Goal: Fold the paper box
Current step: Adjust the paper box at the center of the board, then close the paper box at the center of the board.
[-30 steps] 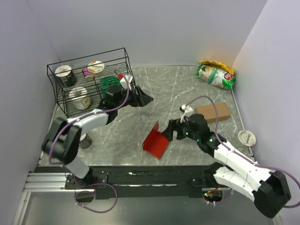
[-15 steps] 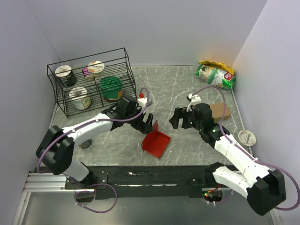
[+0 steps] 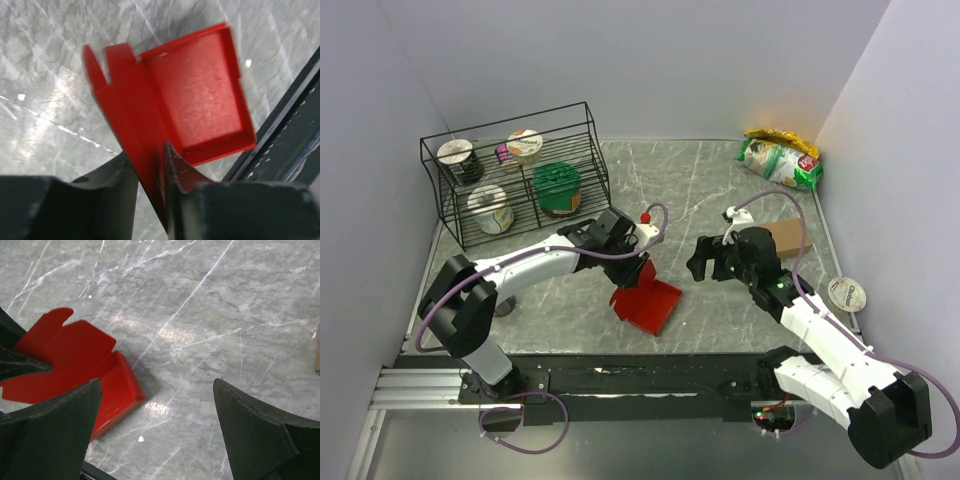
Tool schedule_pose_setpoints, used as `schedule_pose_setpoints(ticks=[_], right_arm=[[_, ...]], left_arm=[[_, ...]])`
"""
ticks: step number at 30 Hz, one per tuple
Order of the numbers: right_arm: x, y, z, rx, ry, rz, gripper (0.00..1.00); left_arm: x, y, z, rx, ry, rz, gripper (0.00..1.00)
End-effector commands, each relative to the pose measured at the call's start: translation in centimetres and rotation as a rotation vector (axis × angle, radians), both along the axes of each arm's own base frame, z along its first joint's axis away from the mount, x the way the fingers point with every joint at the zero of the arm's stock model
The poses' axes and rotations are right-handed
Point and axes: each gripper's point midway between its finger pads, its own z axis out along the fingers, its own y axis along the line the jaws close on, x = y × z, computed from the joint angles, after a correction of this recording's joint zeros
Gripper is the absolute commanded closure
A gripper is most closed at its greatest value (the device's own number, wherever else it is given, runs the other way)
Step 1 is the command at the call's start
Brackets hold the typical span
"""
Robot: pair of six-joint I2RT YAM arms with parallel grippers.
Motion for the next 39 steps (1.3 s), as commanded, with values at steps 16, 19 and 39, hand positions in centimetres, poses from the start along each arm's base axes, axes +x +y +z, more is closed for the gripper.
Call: schedule_pose_setpoints(ticks=[16,19,39], right_arm=[[0.3,2.5,-1.8,0.111,-0.081,0.113,0.01],[0.0,2.5,-1.9,0.108,-0.118,0.136,0.01],[0.4,4.7,-2.1,0.118,-0.192,0.298,0.12]], left_arm=[[4.3,-4.7,4.6,0.173,-0.555,-0.326,0.55],[5.2,-5.1,5.1,0.17,-0.596,-0.294,0.26],[2.3,-0.8,14.3,-0.553,-0.429,0.201,0.04]])
